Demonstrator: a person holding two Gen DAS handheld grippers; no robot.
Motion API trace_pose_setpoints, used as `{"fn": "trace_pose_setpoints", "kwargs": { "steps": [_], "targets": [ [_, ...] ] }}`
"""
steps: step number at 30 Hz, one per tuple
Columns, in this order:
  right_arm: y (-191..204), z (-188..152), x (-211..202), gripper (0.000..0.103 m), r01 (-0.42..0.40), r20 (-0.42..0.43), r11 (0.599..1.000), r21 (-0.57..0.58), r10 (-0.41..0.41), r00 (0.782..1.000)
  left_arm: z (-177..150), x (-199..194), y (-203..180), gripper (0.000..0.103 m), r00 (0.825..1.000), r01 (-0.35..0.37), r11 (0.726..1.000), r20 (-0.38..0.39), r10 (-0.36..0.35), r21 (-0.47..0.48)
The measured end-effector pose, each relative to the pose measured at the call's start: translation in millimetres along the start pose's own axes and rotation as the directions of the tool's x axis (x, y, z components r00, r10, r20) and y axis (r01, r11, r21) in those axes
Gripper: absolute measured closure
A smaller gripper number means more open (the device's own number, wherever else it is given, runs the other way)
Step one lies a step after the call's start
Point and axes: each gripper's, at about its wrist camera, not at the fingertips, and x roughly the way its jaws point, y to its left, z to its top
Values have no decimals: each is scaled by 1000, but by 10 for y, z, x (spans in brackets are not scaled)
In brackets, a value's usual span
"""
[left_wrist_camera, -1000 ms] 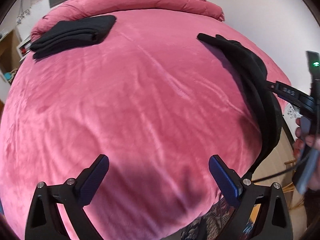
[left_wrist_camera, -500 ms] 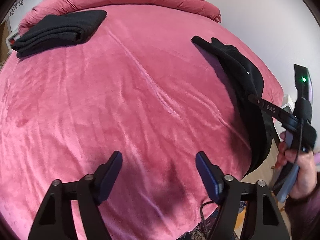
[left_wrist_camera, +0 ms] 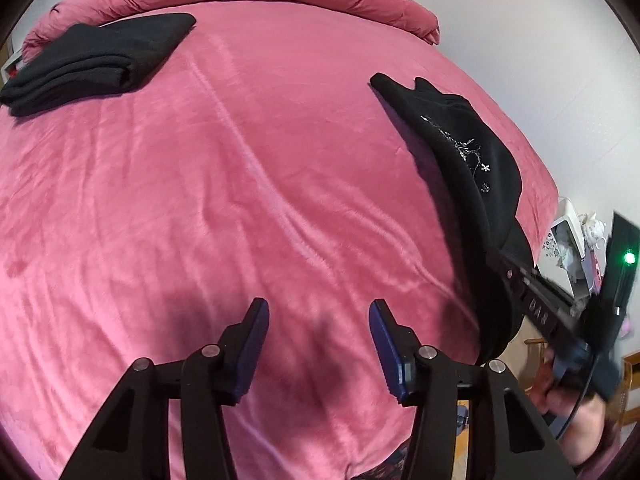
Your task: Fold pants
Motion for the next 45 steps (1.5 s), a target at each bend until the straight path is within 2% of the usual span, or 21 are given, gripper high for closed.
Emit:
{"fn": "trace_pose_setpoints", "kwargs": {
  "steps": [3,5,8,10,13,17,22,28,35,37,38,39,41,45],
  "targets": [
    [-28,-1,-19,93,5,4,1000,19,-5,1000,135,55,-119,46,1000,3,1000,8,-3,12],
    [-38,2,-59,81,13,20,1000,22,-14,1000,235,102,-215,46,1000,8,1000,3,-8,27],
    [-63,6,-98,73,17,38,1000,18,-18,999,408,207,-360,46,999,35,999,-9,-35,37],
    [-56,2,-102,71,57,50,998,-7,-57,997,525,280,-450,46,998,56,998,-19,-55,38],
    [-90,-4,-74,71,94,55,995,-14,-93,994,708,399,-588,42,995,94,995,-29,-93,26],
    [-153,-6,-31,71,78,53,997,2,-78,996,943,582,-771,42,987,154,988,-50,-153,7],
    [-150,-14,8,71,71,57,997,0,-71,996,1181,872,-912,44,980,185,982,-69,-187,-29],
    [-188,-38,49,71,59,55,998,25,-60,997,1341,1123,-1020,49,965,241,968,-90,-247,-73],
    [-215,-60,109,71,53,50,998,41,-55,997,1476,1367,-1104,50,957,258,958,-103,-271,-121],
    [-234,-55,128,71,50,46,997,50,-53,998,1500,1432,-1114,63,946,289,947,-111,-306,-143],
    [-243,-51,137,71,49,46,997,52,-52,998,1501,1453,-1129,79,944,292,946,-119,-309,-143],
    [-248,-51,149,71,47,44,997,55,-50,998,1503,1472,-1142,89,943,292,946,-122,-309,-142],
    [-255,-50,169,75,41,39,997,62,-44,998,1497,1479,-1148,95,942,300,944,-114,-316,-138],
    [-240,-40,189,83,18,33,998,60,-20,999,1471,1347,-1070,96,940,325,937,-63,-335,-129]
  ]
}}
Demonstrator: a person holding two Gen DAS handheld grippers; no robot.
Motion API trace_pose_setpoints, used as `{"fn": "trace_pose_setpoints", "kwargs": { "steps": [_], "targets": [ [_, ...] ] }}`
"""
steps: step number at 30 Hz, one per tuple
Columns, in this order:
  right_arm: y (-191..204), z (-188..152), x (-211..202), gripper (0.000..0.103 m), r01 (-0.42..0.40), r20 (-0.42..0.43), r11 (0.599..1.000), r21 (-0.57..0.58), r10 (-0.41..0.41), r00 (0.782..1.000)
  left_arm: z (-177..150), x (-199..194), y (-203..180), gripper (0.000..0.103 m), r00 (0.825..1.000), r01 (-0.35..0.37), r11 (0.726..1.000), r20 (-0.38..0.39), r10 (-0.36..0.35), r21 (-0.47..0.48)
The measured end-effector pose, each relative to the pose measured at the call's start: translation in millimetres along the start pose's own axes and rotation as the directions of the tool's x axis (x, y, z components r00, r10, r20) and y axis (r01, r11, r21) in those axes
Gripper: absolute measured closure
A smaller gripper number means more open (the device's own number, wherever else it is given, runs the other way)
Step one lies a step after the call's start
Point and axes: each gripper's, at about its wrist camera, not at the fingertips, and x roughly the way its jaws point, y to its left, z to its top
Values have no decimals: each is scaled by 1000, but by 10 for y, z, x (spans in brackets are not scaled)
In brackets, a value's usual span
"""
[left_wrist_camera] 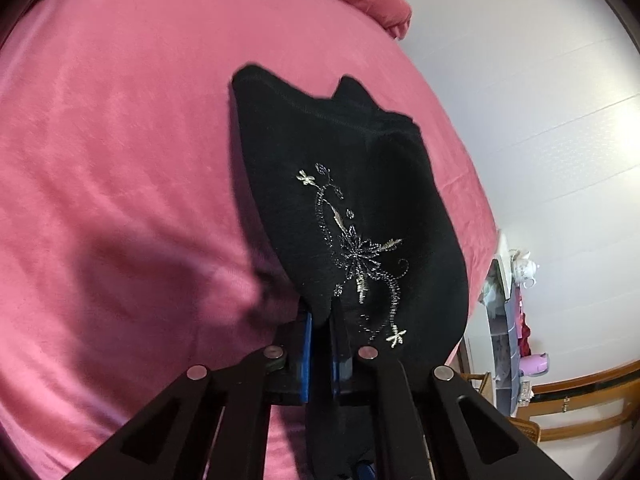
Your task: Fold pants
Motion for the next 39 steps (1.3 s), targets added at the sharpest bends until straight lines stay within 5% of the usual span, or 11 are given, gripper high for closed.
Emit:
{"fn": "trace_pose_setpoints", "kwargs": {
  "steps": [2,14,25,29,32,39],
  "targets": [
    [11,1,15,91,-32,-15,999,7,32,999,-44,-136,24,96,999,22,1000,33,-22,5],
    [182,-164,-50,98,-198,-108,980,3,197,974,-662,-911,556,97,990,43,998,138,-35,-55],
    [630,-585,-214,97,-264,-201,958,-115,237,950,-1519,-1141,785,95,996,4,998,88,2,-67],
    [501,-663,-262,97,-249,-215,964,-91,226,950,-1698,-1239,901,91,992,-91,994,80,96,-64],
    [412,-674,-338,93,-234,-202,970,-66,217,955,-1645,-1366,1062,73,983,-149,986,102,156,-73],
    [155,-459,-469,81,-211,-125,977,-28,206,971,-1089,-1557,1203,53,949,-252,968,191,250,-16]
  ]
}}
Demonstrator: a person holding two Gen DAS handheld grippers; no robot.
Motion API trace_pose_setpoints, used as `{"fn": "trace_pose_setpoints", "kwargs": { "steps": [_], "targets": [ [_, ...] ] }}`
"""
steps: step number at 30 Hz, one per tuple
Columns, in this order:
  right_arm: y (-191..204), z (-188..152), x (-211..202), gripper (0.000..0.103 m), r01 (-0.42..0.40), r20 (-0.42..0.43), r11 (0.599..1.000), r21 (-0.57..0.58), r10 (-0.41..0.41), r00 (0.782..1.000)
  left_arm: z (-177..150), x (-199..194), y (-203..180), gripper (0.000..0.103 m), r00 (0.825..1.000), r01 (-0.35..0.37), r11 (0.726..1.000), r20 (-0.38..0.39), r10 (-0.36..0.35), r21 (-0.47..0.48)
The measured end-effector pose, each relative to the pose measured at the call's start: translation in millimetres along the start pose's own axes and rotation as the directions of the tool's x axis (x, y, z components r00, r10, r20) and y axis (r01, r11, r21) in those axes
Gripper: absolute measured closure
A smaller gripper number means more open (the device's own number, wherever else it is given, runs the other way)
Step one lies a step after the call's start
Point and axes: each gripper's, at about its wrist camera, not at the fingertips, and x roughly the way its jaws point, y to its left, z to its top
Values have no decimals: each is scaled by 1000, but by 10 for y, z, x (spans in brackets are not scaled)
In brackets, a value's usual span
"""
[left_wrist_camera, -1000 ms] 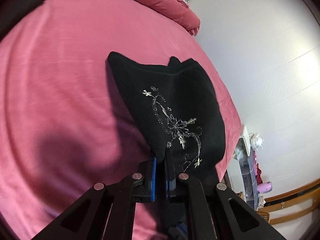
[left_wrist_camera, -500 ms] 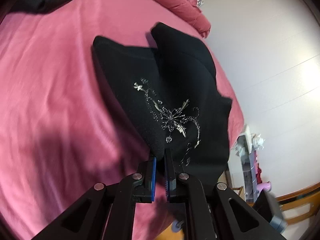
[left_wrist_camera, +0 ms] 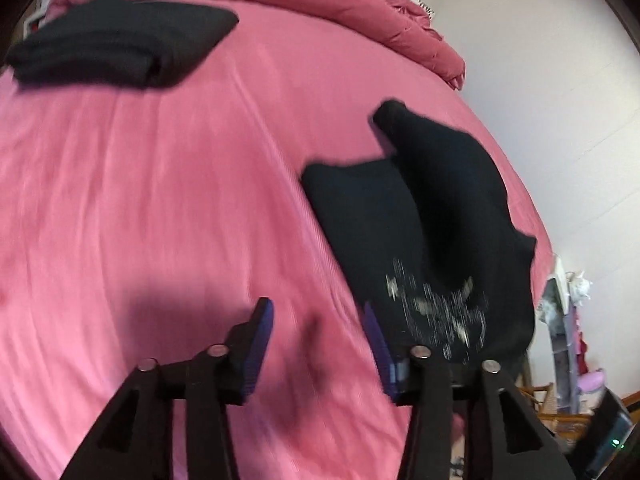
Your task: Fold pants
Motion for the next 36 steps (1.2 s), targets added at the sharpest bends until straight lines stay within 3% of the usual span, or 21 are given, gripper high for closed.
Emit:
{"fn": "trace_pose_setpoints", "kwargs": {
  "steps": [9,14,16,17,18,22,25,26,31,33,34,36],
  "targets": [
    [-112,337,124,73,38,57,998,52,-41,998,458,307,-58,52,998,-58,990,20,55,130],
    [-261,549,75,62,71,130,993,93,-83,988,660,508,-89,52,997,-76,977,24,73,199],
    [-341,680,47,61,82,163,989,122,-102,981,747,615,-126,59,996,-85,969,4,87,231],
    [-381,741,28,61,90,179,987,135,-114,977,777,708,-173,81,996,-75,964,-28,85,254],
    [-448,837,5,60,102,203,982,161,-135,970,794,763,-212,92,994,-90,958,-36,104,274],
    [-670,1110,-12,57,88,253,967,241,-150,956,758,664,-169,95,999,-46,971,-17,51,234],
    [-808,1326,201,34,27,236,962,272,-94,967,696,432,-95,96,1000,-4,983,25,-1,183],
    [-831,1392,289,33,20,225,962,273,-84,971,669,377,-92,96,999,7,985,38,-14,175],
    [-874,1650,689,34,-30,134,965,259,-5,991,474,-60,98,96,993,58,993,98,-68,107],
    [-789,1683,759,51,-45,104,974,221,23,994,366,-247,235,96,989,82,995,123,-88,58],
    [-695,1677,776,75,-25,90,983,183,9,996,293,-353,333,96,987,89,996,134,-92,28],
    [-542,1642,772,75,-3,89,990,139,-10,996,164,-486,457,96,985,101,995,142,-99,-5]
  ]
}}
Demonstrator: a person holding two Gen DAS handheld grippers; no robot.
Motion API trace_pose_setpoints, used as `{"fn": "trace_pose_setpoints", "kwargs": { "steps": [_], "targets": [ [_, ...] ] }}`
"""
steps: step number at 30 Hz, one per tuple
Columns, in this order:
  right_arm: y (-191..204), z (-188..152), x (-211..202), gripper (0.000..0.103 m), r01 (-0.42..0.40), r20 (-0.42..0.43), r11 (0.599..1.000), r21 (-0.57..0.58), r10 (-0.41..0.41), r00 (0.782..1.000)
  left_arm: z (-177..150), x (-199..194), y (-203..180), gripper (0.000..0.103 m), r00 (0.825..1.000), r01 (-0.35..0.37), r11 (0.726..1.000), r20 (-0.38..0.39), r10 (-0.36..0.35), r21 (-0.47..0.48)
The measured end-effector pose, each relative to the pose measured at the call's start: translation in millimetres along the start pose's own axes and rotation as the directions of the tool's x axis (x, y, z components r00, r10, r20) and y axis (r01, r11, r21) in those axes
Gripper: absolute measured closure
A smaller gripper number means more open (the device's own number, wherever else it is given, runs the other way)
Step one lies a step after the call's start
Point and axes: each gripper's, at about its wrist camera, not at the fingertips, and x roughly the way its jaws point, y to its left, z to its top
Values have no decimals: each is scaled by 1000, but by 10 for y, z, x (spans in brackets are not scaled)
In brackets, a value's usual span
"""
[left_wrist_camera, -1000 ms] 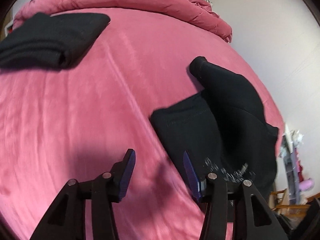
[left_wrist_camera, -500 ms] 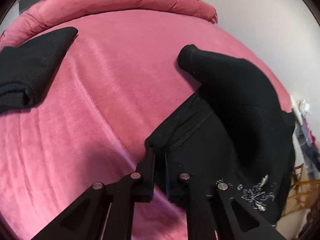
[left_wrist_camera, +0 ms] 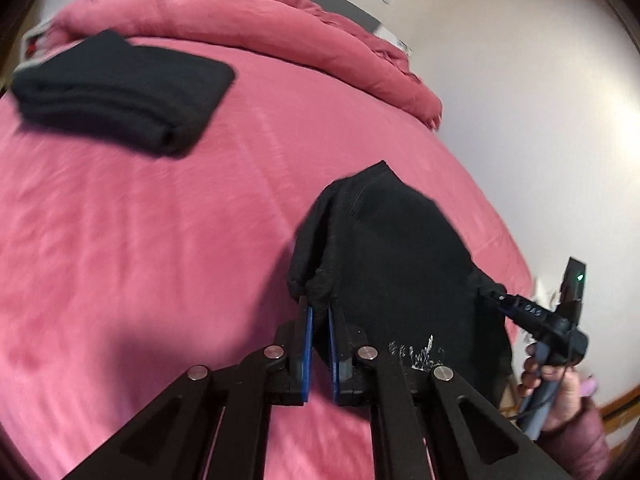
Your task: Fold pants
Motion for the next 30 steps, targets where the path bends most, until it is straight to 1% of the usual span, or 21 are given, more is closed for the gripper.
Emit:
{"fn": "trace_pose_setpoints", "kwargs": {
  "steps": [1,2,3,5,9,12,13,16,19,23,25,27,28,29,30],
  "targets": [
    [63,-40,-15,77,-6,0,1000,-17,6,1000,-64,-69,50,96,1000,-4,1000,0,4,-11],
    [93,-67,-31,85,0,-3,1000,-25,0,1000,-149,-151,95,96,1000,-13,1000,-2,13,-17],
    [127,-110,-41,88,1,-7,1000,-29,-2,1000,-215,-210,125,96,1000,-14,1000,-4,14,-21],
    [200,-200,-73,90,-33,-13,999,-28,33,999,-358,-371,182,96,1000,-20,999,-2,20,-38],
    [413,-343,-203,90,-82,-24,994,-69,81,996,-548,-694,301,96,999,-43,997,23,45,-69],
    [722,-455,-270,90,-144,-39,984,-106,141,989,-659,-985,486,96,996,-64,991,49,71,-116],
    [808,-486,-275,90,-153,-46,981,-116,149,988,-707,-1085,550,96,995,-70,989,55,78,-132],
    [1090,-613,-252,90,-206,-77,969,-137,197,977,-839,-1334,739,96,991,-110,981,60,121,-161],
    [1373,-804,-267,90,-264,-113,953,-152,248,962,-1043,-1533,925,96,982,-170,968,50,182,-187],
    [1846,-1109,-304,90,-326,-175,920,-217,291,940,-1352,-1812,1223,96,967,-237,937,33,253,-256],
    [2044,-1261,-318,90,-356,-208,903,-243,310,928,-1513,-1917,1364,96,962,-258,924,19,274,-282],
    [2196,-1406,-332,90,-380,-237,890,-253,324,916,-1675,-1979,1481,95,953,-293,908,-9,304,-299],
    [2308,-1519,-340,90,-396,-260,876,-275,328,908,-1741,-1999,1530,95,951,-300,902,-25,308,-309],
    [2395,-1620,-341,90,-400,-274,869,-292,325,905,-1822,-2022,1579,93,952,-301,897,-42,304,-323],
    [2400,-1697,-359,90,-404,-288,864,-300,321,902,-1878,-2037,1609,85,948,-314,891,-59,312,-327]
  ]
}}
